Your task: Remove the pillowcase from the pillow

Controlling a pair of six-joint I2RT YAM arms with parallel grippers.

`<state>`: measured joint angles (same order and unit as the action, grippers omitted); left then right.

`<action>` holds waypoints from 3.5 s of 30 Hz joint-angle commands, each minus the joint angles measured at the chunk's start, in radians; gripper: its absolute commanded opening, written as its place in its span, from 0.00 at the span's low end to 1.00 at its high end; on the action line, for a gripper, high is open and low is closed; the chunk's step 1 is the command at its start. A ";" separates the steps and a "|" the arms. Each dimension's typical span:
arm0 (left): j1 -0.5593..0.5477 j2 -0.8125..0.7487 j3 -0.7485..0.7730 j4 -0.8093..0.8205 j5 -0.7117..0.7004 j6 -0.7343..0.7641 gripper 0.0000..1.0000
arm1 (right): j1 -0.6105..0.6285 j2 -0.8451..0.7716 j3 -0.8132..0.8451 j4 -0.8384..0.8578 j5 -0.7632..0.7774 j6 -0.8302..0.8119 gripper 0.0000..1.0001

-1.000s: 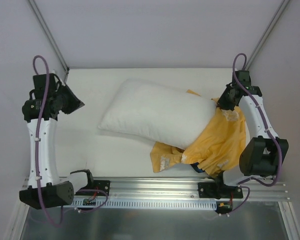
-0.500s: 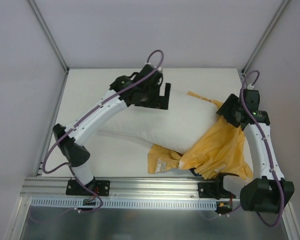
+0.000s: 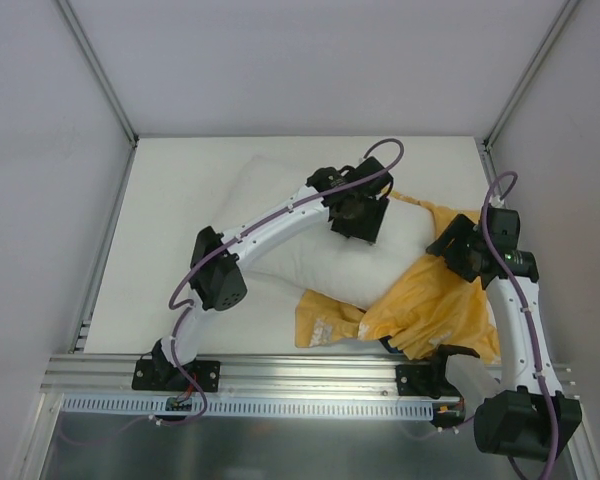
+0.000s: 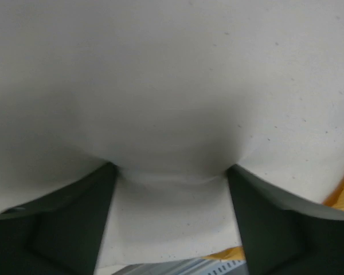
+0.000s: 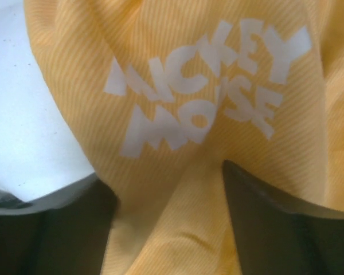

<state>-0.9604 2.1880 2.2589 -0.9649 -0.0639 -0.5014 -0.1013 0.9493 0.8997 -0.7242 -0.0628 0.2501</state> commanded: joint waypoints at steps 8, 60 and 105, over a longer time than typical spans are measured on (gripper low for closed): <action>0.234 -0.274 -0.318 0.049 0.042 -0.052 0.00 | 0.000 -0.020 -0.039 0.037 -0.091 0.005 0.01; 0.221 -0.651 -0.598 0.104 0.064 -0.005 0.99 | 0.100 0.080 0.230 -0.102 0.185 -0.050 1.00; 0.607 -0.950 -0.757 0.132 0.276 0.063 0.00 | 0.244 -0.009 -0.025 0.012 0.205 0.045 0.01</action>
<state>-0.3836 1.3319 1.5295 -0.8627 0.1440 -0.4519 0.1879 0.8852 0.7292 -0.7532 0.0616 0.3191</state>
